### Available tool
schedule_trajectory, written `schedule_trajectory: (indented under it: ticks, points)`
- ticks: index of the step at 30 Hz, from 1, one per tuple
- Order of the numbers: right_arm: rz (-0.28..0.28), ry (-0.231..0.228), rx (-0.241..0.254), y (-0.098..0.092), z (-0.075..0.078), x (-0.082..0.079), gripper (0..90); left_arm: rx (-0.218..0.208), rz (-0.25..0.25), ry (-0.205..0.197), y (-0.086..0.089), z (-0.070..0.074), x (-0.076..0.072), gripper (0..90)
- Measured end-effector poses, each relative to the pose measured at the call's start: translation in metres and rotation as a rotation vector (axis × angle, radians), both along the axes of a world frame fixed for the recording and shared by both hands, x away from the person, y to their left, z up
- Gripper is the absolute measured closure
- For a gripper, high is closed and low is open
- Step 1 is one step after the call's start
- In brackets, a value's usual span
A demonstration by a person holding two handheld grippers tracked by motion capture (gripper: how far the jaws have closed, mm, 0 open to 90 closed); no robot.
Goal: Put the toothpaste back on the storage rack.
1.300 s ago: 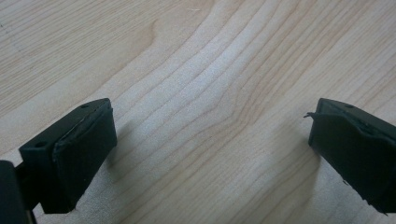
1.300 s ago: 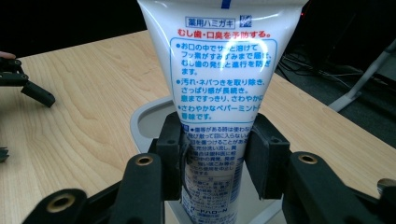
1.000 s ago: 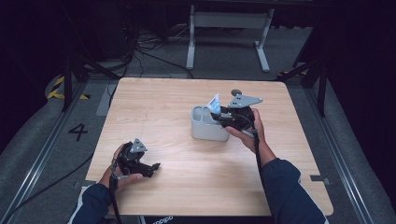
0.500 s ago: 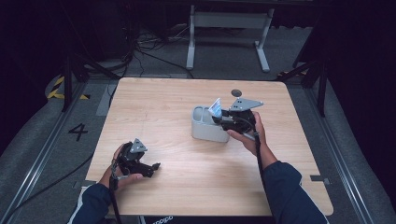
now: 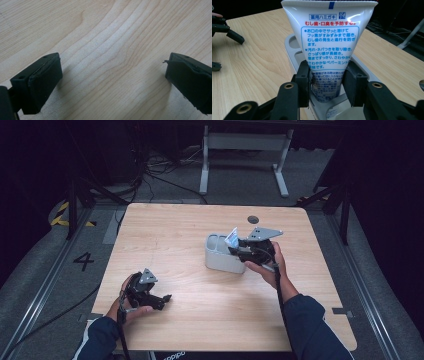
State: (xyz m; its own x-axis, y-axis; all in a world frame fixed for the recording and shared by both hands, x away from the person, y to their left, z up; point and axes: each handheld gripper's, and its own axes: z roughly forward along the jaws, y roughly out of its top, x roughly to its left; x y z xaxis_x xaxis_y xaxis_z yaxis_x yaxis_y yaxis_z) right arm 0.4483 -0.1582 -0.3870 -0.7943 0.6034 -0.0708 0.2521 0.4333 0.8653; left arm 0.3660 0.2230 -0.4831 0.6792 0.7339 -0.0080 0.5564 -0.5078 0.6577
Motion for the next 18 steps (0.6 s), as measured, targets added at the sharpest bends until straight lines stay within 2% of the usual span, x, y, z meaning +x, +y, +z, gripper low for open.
schedule_trajectory:
  ticks: [8,10,18]
  points:
    - [0.003,0.005,0.006,-0.0012,0.0005,-0.0007,59.2,0.001,0.0,-0.001,0.0,0.0001,0.0,1.4]
    - [0.009,0.004,0.021,-0.0016,0.0011,-0.0012,57.2,0.002,0.0,0.0,0.0001,0.0001,0.0,1.4]
    - [-0.001,-0.002,0.024,-0.003,0.0024,-0.0032,57.6,0.0,0.0,0.0,0.0,-0.0001,-0.0005,1.4]
